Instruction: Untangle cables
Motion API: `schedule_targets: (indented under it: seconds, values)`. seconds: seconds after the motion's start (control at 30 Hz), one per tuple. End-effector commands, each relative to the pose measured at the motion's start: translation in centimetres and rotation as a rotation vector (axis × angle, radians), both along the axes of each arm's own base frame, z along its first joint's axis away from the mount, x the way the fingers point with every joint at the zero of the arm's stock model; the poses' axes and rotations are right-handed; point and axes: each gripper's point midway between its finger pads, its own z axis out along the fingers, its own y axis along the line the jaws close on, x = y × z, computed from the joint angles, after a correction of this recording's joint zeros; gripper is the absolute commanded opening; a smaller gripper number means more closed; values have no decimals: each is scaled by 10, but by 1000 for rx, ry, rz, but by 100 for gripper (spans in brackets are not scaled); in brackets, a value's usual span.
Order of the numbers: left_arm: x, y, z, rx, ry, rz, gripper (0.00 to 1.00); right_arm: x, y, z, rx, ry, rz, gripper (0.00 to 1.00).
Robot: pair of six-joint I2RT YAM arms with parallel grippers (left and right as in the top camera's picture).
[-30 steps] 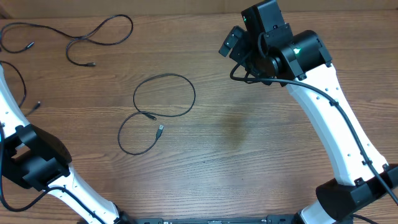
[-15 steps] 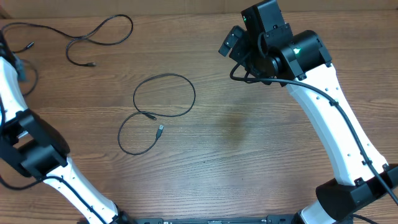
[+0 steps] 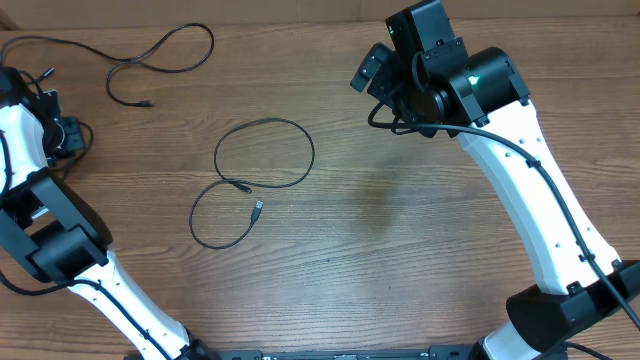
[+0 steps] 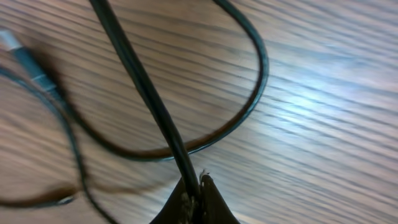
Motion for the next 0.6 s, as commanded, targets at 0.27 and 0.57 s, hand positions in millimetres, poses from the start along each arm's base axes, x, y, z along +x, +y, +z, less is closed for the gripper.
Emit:
schedule_targets:
  seconds: [0.27, 0.57]
  values:
    - [24, -54, -2, -280, -132, -27, 19, -7, -1, -9, -9, 46, 12, 100]
    - [25, -52, 6, -292, -150, 52, 100, -9, -2, -14, -16, 60, 11, 100]
